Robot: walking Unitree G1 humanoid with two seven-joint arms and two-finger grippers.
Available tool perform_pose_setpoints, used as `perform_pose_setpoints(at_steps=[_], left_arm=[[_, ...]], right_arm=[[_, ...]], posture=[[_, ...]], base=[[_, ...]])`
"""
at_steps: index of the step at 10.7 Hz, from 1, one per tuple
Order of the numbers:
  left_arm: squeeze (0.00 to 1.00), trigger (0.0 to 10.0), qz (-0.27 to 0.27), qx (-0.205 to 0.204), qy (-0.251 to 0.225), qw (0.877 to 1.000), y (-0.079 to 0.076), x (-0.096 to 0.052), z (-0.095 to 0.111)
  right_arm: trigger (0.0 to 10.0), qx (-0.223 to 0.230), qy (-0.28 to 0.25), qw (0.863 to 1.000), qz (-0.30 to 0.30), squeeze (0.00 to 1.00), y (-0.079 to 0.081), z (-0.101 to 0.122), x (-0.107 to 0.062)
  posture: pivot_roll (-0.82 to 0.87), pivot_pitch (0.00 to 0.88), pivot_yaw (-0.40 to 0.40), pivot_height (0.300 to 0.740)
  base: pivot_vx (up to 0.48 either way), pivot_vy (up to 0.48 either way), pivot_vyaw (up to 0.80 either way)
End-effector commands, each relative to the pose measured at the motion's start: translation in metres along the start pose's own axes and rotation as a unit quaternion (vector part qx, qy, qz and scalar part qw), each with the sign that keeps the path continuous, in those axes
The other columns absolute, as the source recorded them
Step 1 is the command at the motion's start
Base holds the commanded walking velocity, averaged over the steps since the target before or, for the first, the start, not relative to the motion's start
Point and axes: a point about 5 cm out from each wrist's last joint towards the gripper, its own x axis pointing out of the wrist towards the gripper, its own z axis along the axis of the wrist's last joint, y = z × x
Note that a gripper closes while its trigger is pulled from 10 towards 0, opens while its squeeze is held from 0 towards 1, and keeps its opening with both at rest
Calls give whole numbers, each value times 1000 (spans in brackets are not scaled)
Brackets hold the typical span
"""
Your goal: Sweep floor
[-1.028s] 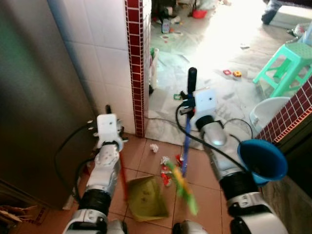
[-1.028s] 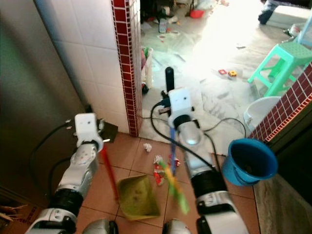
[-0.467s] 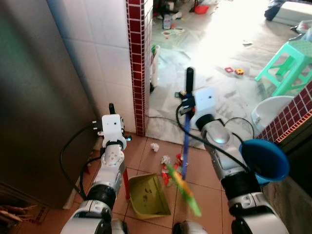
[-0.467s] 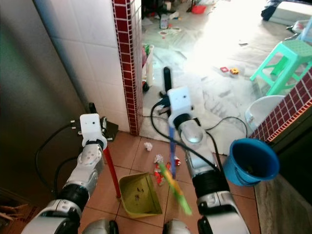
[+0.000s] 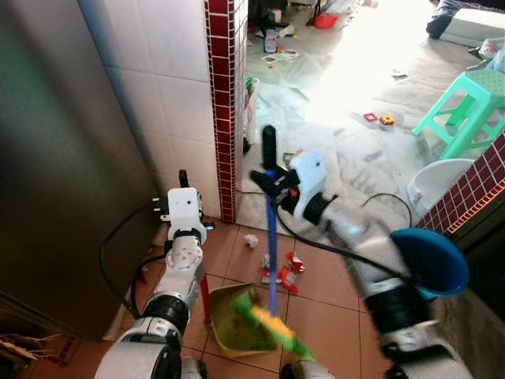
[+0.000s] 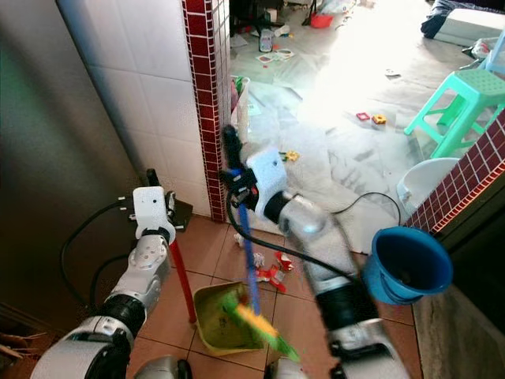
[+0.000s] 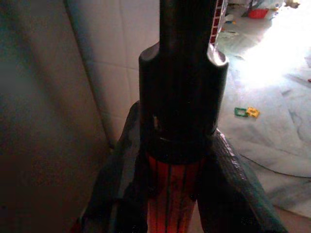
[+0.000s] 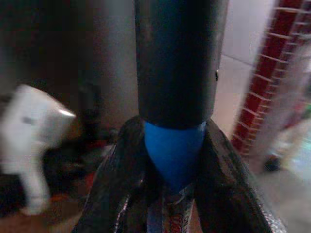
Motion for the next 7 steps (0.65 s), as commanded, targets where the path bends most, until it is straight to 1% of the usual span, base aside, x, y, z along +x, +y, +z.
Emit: perform_pose_setpoints(at_steps=[1, 2, 3, 4, 5, 7], left_arm=[[0, 10000, -5, 11, 4, 1000, 0, 1, -1], [0, 10000, -11, 10, 7, 1000, -3, 1, -1], [0, 10000, -13, 10, 8, 1000, -4, 2, -1], [0, 10000, -15, 10, 9, 1000, -5, 2, -1], [0, 10000, -19, 9, 9, 1000, -6, 2, -2], [0, 10000, -22, 9, 10, 1000, -6, 2, -2]], right_arm=[[10000, 3, -39, 999, 36, 0, 4, 28, 3], [10000, 26, -73, 995, 57, 0, 4, 49, 4], [10000, -4, -104, 994, 30, 0, -4, 63, 7], [10000, -59, -120, 991, -21, 0, -16, 67, 8], [10000, -97, -133, 981, -105, 0, -33, 73, 3], [10000, -112, -132, 975, -143, 0, -40, 75, -1]], posture=[[-135, 54, 26, 740], [-144, 42, 30, 740], [-144, 38, 30, 740], [-143, 31, 30, 740], [-141, 25, 30, 740], [-142, 23, 31, 740]], base=[[0, 0, 0], [0, 0, 0], [0, 0, 0], [0, 0, 0], [0, 0, 0], [0, 0, 0]])
